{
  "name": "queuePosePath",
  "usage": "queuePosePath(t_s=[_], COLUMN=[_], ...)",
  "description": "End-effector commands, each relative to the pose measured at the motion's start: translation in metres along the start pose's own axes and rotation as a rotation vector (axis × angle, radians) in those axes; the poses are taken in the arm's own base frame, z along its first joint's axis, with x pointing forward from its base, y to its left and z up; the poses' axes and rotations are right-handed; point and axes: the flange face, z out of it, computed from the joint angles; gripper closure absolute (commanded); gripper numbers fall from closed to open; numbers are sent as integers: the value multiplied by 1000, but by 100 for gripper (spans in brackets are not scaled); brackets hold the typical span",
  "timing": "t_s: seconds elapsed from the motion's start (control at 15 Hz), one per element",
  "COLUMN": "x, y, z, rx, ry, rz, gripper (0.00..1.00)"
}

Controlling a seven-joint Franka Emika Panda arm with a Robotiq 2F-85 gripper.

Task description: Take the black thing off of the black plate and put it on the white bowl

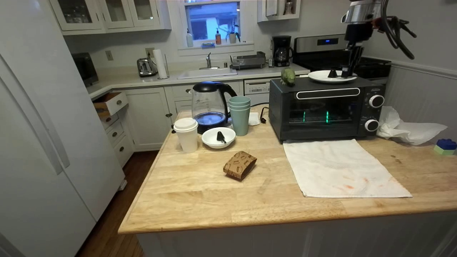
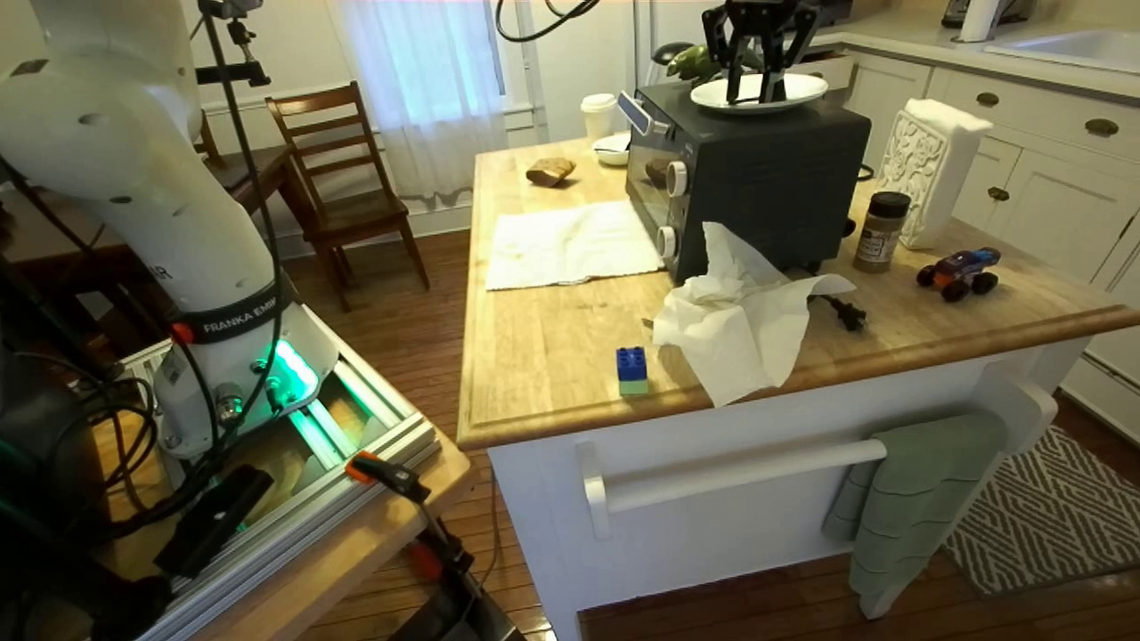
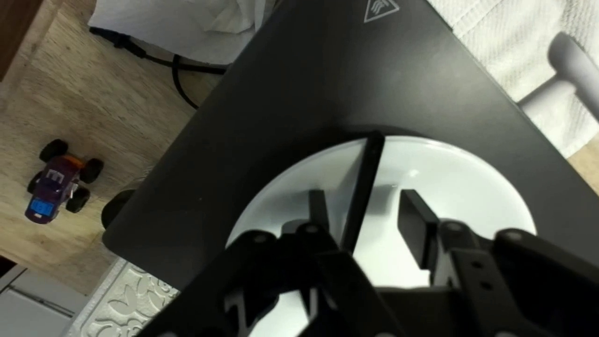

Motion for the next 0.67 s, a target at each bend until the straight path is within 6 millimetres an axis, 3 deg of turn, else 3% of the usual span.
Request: queuePosePath(t_s=[0.0,0.13,0.27,0.4,0.6], x=[6,6,6,4,-4], y=[4,0,-8,-22,-56], z=[1,-1,-8,-22,-60], rx=[7,9,12,35,74], ry=[8,8,11,23,30], rz=[4,9,22,68,197], gripper=[88,99,100,98,98])
